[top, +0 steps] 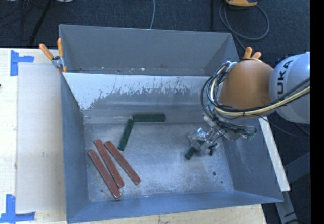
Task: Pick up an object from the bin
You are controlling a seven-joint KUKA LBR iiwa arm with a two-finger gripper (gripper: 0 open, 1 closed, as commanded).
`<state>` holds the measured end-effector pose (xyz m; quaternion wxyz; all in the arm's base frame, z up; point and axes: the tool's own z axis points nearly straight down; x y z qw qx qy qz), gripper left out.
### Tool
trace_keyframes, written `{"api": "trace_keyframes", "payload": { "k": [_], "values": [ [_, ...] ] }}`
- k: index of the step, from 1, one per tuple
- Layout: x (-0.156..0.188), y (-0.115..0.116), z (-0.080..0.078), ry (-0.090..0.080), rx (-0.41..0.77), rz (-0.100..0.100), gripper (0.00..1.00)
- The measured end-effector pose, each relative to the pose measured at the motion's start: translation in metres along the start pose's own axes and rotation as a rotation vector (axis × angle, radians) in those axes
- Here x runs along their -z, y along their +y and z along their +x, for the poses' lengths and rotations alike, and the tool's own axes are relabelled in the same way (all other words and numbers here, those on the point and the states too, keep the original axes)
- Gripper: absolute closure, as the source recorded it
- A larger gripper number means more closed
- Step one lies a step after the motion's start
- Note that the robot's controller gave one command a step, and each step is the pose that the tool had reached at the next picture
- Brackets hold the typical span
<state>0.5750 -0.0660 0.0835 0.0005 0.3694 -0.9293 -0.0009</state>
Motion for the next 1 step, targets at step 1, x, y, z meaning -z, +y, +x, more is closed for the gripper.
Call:
{"api": "trace_keyframes", "payload": {
  "k": [1],
  "values": [
    [0.1297,-0.0128,-0.0241,-0.007,0.205,0.009,1.0]
  ]
}}
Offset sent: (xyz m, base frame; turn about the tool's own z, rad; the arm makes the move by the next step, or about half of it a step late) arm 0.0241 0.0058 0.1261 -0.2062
